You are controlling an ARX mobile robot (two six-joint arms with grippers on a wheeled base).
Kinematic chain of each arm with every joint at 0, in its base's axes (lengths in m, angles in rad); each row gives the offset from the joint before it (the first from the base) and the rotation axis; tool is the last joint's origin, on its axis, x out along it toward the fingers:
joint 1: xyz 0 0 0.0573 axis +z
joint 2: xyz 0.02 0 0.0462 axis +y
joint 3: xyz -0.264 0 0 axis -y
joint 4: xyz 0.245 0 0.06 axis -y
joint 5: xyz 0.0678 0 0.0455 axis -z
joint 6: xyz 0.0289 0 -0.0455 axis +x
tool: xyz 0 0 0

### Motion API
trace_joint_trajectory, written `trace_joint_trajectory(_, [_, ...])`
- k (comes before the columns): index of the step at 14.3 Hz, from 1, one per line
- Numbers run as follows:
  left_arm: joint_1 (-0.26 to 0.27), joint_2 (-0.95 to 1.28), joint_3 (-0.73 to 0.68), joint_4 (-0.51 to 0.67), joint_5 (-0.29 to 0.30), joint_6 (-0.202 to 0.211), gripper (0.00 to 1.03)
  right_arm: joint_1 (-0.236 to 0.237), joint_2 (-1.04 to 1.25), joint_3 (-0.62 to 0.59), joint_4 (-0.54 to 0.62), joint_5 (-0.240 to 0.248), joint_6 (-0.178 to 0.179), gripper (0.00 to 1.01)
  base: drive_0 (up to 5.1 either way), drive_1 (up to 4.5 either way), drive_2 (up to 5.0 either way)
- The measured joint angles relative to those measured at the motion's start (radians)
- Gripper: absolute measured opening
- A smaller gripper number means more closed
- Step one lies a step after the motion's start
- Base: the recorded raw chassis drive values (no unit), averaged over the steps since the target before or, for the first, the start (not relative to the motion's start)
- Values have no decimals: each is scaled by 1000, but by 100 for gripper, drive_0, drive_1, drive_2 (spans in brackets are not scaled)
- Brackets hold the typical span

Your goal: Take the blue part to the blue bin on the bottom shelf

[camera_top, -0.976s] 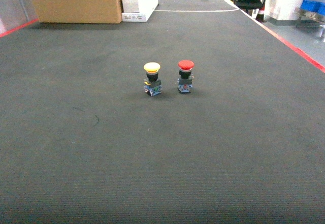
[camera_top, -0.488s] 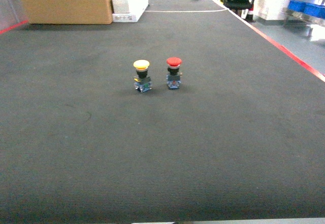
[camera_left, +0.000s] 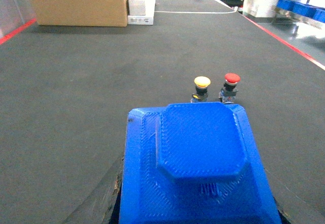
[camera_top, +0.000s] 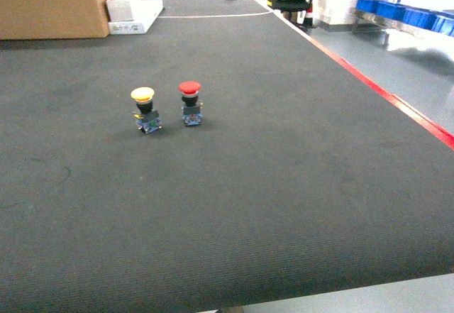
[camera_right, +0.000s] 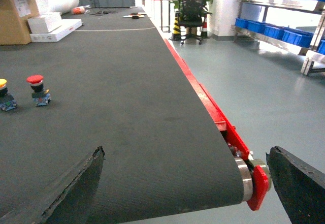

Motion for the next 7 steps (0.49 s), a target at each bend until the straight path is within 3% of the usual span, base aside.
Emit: trace_joint_trajectory(7, [0, 0, 0, 0, 0, 0, 44, 0, 0, 0, 0, 0, 0, 98, -160, -160, -160])
